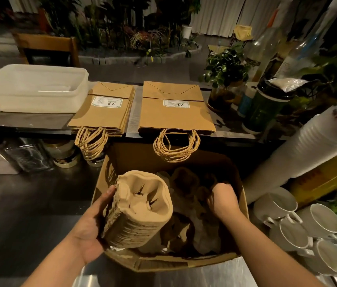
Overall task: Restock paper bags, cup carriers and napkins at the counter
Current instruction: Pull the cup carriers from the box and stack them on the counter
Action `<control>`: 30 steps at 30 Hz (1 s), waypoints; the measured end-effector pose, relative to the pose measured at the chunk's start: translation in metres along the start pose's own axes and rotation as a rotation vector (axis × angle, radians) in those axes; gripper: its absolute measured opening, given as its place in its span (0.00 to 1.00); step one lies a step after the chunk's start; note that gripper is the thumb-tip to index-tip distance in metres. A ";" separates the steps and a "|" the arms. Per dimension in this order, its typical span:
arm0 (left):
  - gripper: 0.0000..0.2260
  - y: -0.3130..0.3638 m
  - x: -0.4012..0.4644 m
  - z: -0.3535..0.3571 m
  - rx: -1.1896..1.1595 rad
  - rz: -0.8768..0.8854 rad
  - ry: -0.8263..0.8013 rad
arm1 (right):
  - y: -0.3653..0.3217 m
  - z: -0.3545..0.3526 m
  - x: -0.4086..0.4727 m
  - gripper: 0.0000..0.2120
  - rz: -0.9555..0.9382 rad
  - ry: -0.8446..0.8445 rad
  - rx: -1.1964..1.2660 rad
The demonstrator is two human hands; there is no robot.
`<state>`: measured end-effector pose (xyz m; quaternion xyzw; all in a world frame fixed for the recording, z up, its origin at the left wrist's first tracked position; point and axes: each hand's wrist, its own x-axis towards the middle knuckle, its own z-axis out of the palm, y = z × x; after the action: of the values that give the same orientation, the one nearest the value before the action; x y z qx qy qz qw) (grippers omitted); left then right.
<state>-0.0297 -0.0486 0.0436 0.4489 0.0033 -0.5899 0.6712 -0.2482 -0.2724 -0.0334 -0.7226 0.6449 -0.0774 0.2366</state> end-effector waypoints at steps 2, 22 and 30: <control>0.15 -0.001 -0.002 0.003 0.042 0.013 0.008 | 0.004 -0.007 -0.013 0.08 -0.019 0.106 0.040; 0.41 -0.012 -0.006 0.024 0.225 -0.355 -0.008 | -0.034 -0.071 -0.147 0.07 -0.436 0.565 0.961; 0.31 -0.017 -0.011 0.025 -0.018 -0.570 -0.117 | -0.050 -0.076 -0.142 0.05 -0.896 0.660 0.704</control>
<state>-0.0595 -0.0531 0.0546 0.3890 0.0958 -0.7797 0.4813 -0.2571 -0.1500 0.0830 -0.7388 0.2565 -0.5924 0.1934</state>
